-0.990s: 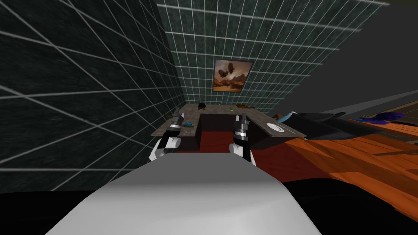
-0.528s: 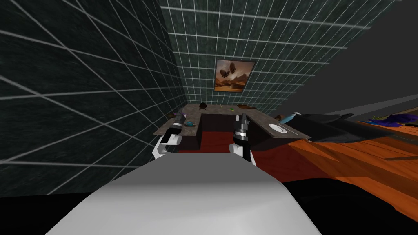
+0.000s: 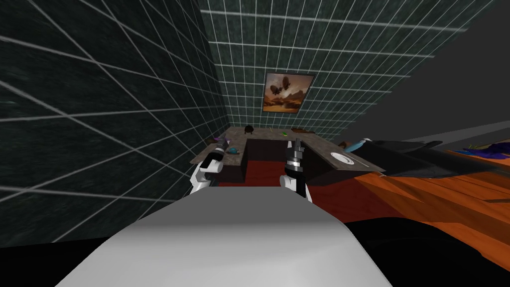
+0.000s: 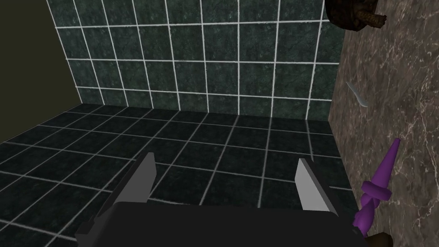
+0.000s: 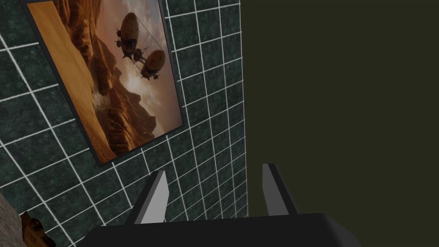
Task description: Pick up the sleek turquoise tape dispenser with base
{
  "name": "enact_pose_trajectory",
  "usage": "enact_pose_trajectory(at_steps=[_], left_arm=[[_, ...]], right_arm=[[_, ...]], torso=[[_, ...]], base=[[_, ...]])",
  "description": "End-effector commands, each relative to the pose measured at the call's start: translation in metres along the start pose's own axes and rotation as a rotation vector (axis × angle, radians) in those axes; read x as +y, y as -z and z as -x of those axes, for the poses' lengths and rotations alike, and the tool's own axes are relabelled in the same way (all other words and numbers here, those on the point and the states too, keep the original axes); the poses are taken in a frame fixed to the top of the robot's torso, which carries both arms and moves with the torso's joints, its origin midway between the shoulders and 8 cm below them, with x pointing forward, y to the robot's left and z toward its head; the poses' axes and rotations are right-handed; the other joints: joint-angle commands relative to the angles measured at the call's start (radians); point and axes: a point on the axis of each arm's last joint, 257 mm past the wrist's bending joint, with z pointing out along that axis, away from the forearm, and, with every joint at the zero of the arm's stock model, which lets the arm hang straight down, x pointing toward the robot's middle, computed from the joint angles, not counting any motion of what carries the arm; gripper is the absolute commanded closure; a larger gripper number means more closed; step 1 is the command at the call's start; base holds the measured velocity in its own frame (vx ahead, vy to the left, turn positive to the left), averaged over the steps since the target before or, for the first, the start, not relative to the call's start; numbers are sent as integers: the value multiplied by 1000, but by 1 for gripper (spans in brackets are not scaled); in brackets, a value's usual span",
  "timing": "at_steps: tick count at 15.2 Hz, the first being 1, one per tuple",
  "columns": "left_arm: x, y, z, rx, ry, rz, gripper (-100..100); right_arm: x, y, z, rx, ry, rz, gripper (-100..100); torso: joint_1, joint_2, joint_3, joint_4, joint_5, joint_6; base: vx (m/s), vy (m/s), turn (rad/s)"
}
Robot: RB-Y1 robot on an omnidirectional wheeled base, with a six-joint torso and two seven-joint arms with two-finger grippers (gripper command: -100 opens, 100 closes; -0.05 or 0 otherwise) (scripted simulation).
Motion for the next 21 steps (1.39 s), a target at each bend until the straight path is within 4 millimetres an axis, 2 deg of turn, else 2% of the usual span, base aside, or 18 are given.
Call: enact_pose_trajectory(at_steps=[1, 2, 3, 6, 7, 10, 11, 13, 14, 17, 18, 21], left_arm=[[13, -7, 0, 2, 12, 48, -100], [16, -6, 0, 1, 12, 62, -100], [21, -17, -1, 6, 29, 80, -100], [32, -15, -1, 3, 29, 125, -100], [38, -25, -2, 7, 46, 150, -100], [48, -23, -2, 4, 46, 190, -100], [54, -33, -3, 7, 63, 217, -100], [64, -30, -3, 4, 63, 255, -100], [68, -40, -4, 6, 81, 274, -100], [79, -36, -4, 2, 80, 321, -100], [85, -44, -5, 3, 97, 348, -100], [94, -41, -5, -1, 96, 388, -100]], right_arm=[[0, 0, 0, 0, 0, 0, 0], [0, 0, 0, 0, 0, 0, 0], [0, 0, 0, 0, 0, 0, 0], [0, 0, 0, 0, 0, 0, 0], [0, 0, 0, 0, 0, 0, 0], [0, 0, 0, 0, 0, 0, 0], [0, 0, 0, 0, 0, 0, 0], [0, 0, 0, 0, 0, 0, 0], [0, 0, 0, 0, 0, 0, 0], [0, 0, 0, 0, 0, 0, 0], [0, 0, 0, 0, 0, 0, 0], [0, 0, 0, 0, 0, 0, 0]], torso=[[0, 0, 0, 0, 0, 0], [0, 0, 0, 0, 0, 0], [0, 0, 0, 0, 0, 0], [0, 0, 0, 0, 0, 0], [0, 0, 0, 0, 0, 0], [0, 0, 0, 0, 0, 0], [0, 0, 0, 0, 0, 0], [0, 0, 0, 0, 0, 0], [0, 0, 0, 0, 0, 0], [0, 0, 0, 0, 0, 0], [0, 0, 0, 0, 0, 0], [0, 0, 0, 0, 0, 0]], base=[[-5, 15, 60], [-2, 10, 13], [-3, 12, 51], [-1, 10, 19], [-4, 12, 48], [-1, 9, 22], [-1, 11, 42], [0, 11, 32], [-1, 12, 42], [0, 7, 18], [-1, 9, 40], [0, 6, 17]])
